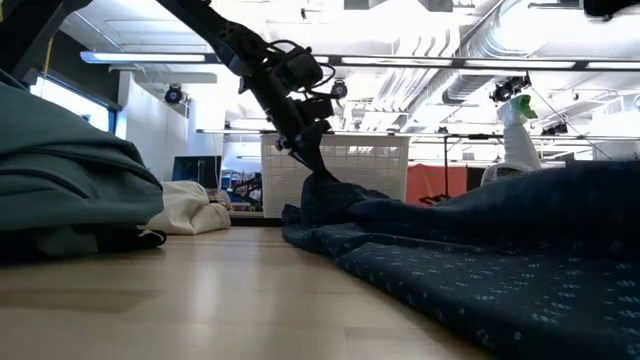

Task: Fold Laundry from Bin
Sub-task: Fold the dark blue polo

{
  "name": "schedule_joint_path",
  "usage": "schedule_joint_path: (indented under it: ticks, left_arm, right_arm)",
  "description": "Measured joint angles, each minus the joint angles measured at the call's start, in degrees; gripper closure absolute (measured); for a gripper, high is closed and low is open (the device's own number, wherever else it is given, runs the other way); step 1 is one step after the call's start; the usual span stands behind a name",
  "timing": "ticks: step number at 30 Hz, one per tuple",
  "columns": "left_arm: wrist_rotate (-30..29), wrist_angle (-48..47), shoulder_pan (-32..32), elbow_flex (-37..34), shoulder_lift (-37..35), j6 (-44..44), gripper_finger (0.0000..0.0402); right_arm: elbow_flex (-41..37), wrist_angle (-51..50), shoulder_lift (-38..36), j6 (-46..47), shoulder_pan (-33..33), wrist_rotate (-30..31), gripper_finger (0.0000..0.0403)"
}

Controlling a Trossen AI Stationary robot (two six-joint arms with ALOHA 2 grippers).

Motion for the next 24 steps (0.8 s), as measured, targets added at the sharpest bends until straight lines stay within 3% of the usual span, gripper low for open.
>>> schedule_joint_path:
  ticks: [3,5,10,14,18,22,24]
  left_arm:
    - [0.2,0.1,0.0,0.0,0.0,0.0,0.0401]
    - [0.2,0.0,-0.1,0.0,0.0,-0.2,0.0401]
    - [0.2,-0.4,-0.7,0.0,0.0,-0.1,0.0401]
    - [0.2,-1.0,-1.2,0.0,0.0,-0.2,0.0401]
    - [0.2,-1.5,-1.7,0.0,0.0,0.1,0.0401]
    - [-0.7,-1.7,-1.5,0.0,0.0,1.4,0.0401]
    - [-2.7,-1.7,-1.2,0.0,0.0,1.4,0.0401]
  right_arm:
    - [0.2,-1.4,-3.4,0.4,0.8,-1.8,0.0225]
    - [0.2,-8.1,-5.0,5.1,1.4,-3.5,0.0201]
    - [0.1,-22.3,-4.8,14.0,3.5,-5.0,0.0194]
    - [0.1,-16.7,-1.8,10.4,3.9,-4.0,0.0228]
    - [0.2,-6.9,3.6,5.0,4.6,-5.3,0.0291]
    - [0.1,-3.7,9.0,7.5,6.9,-9.7,0.0377]
    - [0.2,-1.5,10.5,9.2,8.2,-10.1,0.0394]
